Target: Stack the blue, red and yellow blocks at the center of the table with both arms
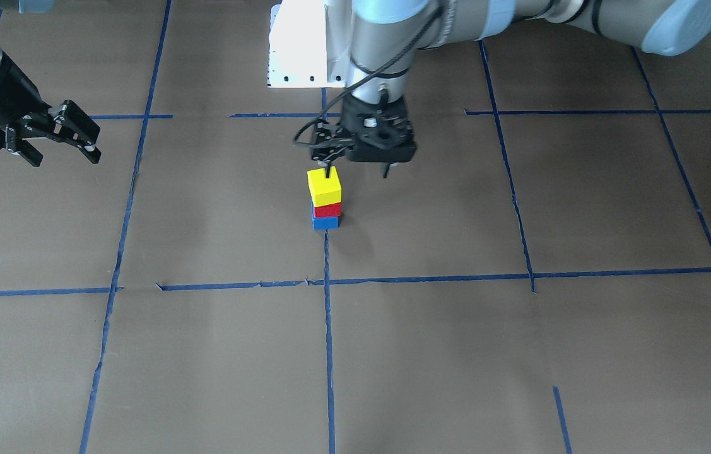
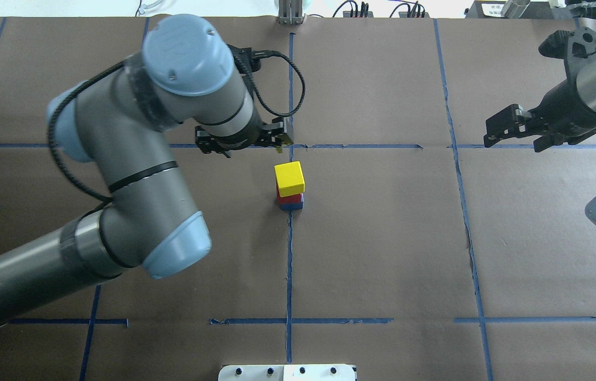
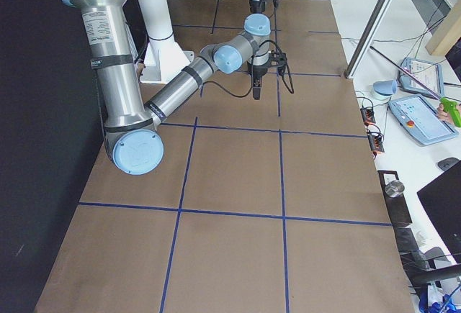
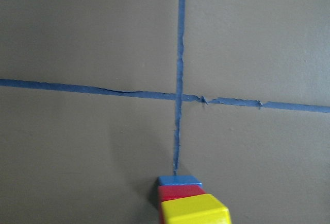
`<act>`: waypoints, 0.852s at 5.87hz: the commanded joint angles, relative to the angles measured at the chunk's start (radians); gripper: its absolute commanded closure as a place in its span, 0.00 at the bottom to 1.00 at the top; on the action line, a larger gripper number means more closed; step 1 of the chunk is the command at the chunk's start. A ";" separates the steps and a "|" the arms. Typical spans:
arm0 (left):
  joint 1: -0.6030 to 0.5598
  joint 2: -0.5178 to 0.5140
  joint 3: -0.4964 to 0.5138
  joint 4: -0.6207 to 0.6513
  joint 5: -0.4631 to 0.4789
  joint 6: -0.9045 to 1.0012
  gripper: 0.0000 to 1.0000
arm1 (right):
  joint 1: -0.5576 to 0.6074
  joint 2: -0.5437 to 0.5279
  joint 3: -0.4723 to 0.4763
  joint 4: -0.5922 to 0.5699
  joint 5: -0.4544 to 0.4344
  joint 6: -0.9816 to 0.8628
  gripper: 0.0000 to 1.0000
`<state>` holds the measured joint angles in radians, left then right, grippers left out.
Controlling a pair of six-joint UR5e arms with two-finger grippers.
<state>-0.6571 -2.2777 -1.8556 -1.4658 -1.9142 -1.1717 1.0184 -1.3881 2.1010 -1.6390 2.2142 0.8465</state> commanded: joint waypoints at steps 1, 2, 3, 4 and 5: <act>-0.132 0.364 -0.254 -0.014 -0.102 0.300 0.00 | 0.089 -0.063 -0.009 -0.005 0.012 -0.210 0.00; -0.239 0.512 -0.296 -0.025 -0.143 0.522 0.00 | 0.165 -0.124 -0.016 -0.004 0.036 -0.342 0.00; -0.404 0.623 -0.312 -0.024 -0.270 0.745 0.00 | 0.258 -0.208 -0.019 -0.007 0.138 -0.519 0.00; -0.543 0.700 -0.288 -0.010 -0.374 0.970 0.00 | 0.314 -0.265 -0.036 -0.005 0.148 -0.640 0.00; -0.655 0.730 -0.207 -0.011 -0.422 1.124 0.00 | 0.392 -0.297 -0.076 -0.011 0.150 -0.759 0.00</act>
<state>-1.1947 -1.5948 -2.1194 -1.4791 -2.2724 -0.2175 1.3382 -1.6442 2.0559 -1.6467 2.3536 0.2086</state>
